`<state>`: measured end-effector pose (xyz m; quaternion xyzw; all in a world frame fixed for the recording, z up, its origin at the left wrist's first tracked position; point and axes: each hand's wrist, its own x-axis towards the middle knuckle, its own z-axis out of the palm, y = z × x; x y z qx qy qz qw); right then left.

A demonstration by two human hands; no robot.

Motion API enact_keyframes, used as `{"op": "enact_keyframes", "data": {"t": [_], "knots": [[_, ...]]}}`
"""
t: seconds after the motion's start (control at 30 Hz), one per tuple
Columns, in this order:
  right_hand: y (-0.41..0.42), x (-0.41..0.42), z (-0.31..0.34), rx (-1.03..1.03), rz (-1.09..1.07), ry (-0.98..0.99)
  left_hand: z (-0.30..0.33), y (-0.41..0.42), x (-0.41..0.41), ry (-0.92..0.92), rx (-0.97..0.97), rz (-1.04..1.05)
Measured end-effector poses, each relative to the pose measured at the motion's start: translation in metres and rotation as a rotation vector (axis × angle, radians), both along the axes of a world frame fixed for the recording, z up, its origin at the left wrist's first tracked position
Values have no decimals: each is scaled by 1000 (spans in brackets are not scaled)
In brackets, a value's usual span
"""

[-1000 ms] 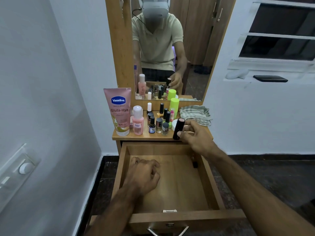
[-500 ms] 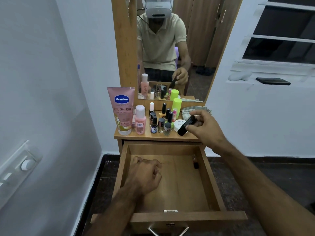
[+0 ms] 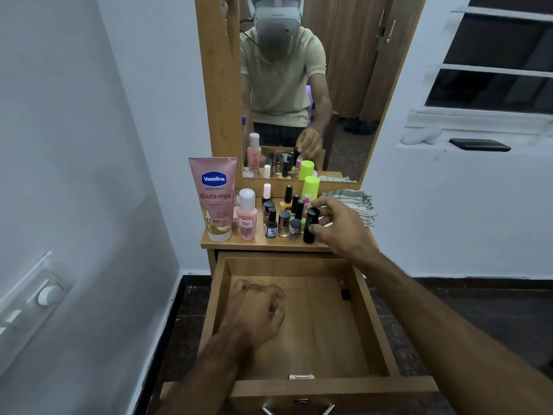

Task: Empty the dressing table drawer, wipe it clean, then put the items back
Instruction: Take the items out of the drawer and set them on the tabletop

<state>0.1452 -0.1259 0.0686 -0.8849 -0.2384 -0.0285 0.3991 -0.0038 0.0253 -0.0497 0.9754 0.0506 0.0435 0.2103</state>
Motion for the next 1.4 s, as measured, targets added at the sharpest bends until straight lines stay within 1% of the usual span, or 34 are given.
{"op": "enact_keyframes", "data": {"t": [0.27,0.33,0.4,0.47,0.5,0.57,0.6,0.63,0.67,0.77,0.87,1.0,1.17,1.27,1.4], "knots": [[-2,-5,-1,14,-19,10,-7,1,2,-8,-30,0],[-10,-7,4,37,-77,-13,-7,2,3,-8,-31,-3],[-23,-12,8,7,-196,-67,-6,2,3,-18,-21,-7],[-38,-20,4,-162,-292,-53,-5,2,3,-39,3,-16],[-42,-25,-2,-300,-281,6,-5,2,3,-52,12,-16],[-43,-38,-21,-631,-165,175,-4,2,3,-58,19,-14],[-41,-46,-32,-759,-111,236,-5,2,2,-52,22,-17],[-39,-53,-42,-837,-74,261,-5,2,2,-52,27,-21],[-37,-59,-52,-869,-52,255,-6,2,1,-54,31,-23],[-33,-68,-75,-852,-49,199,-5,4,-1,-43,45,-25],[-28,-72,-84,-854,-74,187,-4,5,-2,-51,59,-21],[-28,-70,-89,-764,-98,109,-4,4,-2,-64,48,-31],[-29,-68,-99,-790,-72,163,-5,3,-2,-61,61,-33],[-26,-68,-101,-758,-70,129,-6,3,-1,-60,59,-28],[-24,-67,-106,-687,-76,144,-9,4,0,-58,61,-24]]}}
